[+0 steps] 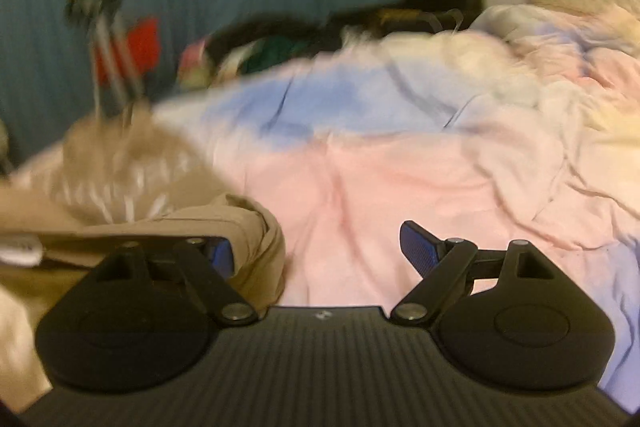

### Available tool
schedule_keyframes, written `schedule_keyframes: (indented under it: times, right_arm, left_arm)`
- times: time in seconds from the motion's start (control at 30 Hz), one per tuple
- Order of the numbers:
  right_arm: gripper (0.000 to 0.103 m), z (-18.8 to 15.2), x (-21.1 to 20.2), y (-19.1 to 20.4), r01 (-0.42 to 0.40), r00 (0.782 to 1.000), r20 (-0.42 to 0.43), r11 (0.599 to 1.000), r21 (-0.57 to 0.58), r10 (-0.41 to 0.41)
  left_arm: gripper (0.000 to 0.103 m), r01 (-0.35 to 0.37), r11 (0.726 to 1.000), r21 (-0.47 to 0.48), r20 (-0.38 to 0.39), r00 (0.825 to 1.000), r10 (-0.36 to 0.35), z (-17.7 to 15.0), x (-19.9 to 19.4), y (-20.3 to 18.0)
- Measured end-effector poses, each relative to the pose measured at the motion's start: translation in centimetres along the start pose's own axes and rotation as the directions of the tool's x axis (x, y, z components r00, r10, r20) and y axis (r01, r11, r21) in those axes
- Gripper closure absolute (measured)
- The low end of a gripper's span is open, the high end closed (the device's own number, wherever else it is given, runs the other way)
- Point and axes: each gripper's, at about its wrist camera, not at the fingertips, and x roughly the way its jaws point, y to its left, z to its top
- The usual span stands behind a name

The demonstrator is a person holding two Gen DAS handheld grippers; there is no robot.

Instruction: Fold clothes

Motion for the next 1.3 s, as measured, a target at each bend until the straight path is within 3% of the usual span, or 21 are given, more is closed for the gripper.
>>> schedule_keyframes:
  times: [0.07, 0.2, 0.4, 0.53, 0.63, 0.73, 0.9, 1.0, 1.17, 1.2, 1.3]
  right_arm:
    - [0.019, 0.5, -1.5, 0.0, 0.003, 0.994, 0.107, 1.0, 0.012, -0.004]
    - [0.019, 0.3, -3.3, 1.8, 0.029, 0.97, 0.244, 0.995, -0.094, -0.005]
    - [0.019, -0.3, -1.9, 2.4, 0.02, 0.982, 0.186, 0.993, -0.12, 0.003]
    - [0.019, 0.8, -4.1, 2.7, -0.023, 0.958, 0.28, 0.993, -0.118, 0.056]
    - [0.019, 2.9, -6.6, 2.8, -0.092, 0.931, 0.344, 0.989, -0.116, 0.127]
    - [0.019, 5.8, -9.7, 3.0, -0.162, 0.89, 0.411, 0.98, -0.118, 0.196]
    - [0.019, 11.9, -16.7, 4.6, -0.186, 0.804, 0.544, 0.971, -0.154, 0.24]
    - [0.019, 15.9, -21.3, 5.0, -0.217, 0.749, 0.605, 0.963, -0.163, 0.271]
    - [0.019, 21.1, -29.7, 4.7, -0.242, 0.635, 0.708, 0.95, -0.197, 0.308]
    - [0.019, 21.9, -31.0, 4.5, -0.248, 0.621, 0.719, 0.948, -0.197, 0.312]
    - [0.018, 24.8, -34.1, 3.8, -0.288, 0.609, 0.722, 0.94, -0.185, 0.329]
  left_arm:
    - [0.034, -0.001, 1.0, -0.003, -0.007, 1.0, 0.001, -0.1, -0.1, 0.0]
    - [0.036, -0.026, 1.0, 0.002, 0.0, 1.0, 0.026, -0.1, -0.3, -0.1]
    - [0.034, -0.05, 0.998, -0.038, 0.037, 0.998, 0.051, 0.6, -1.4, 0.7]
    - [0.034, -0.066, 0.996, -0.065, 0.061, 0.996, 0.07, 1.0, -2.2, 1.3]
    - [0.034, -0.074, 0.993, -0.091, 0.138, 0.987, 0.086, 2.8, -4.5, 1.6]
    - [0.032, -0.074, 0.992, -0.103, 0.23, 0.968, 0.096, 6.2, -7.5, 1.2]
    - [0.03, -0.083, 0.996, -0.019, 0.425, 0.901, 0.083, 13.1, -14.1, -0.8]
    - [0.027, -0.051, 0.999, -0.005, 0.468, 0.883, 0.048, 17.4, -17.8, -1.7]
    - [0.026, 0.001, 1.0, 0.02, 0.53, 0.848, -0.012, 24.5, -23.9, -3.2]
    - [0.026, 0.012, 1.0, 0.025, 0.542, 0.84, -0.023, 25.9, -25.1, -3.5]
    - [0.024, 0.042, 0.998, 0.042, 0.577, 0.814, -0.059, 30.2, -28.8, -4.5]
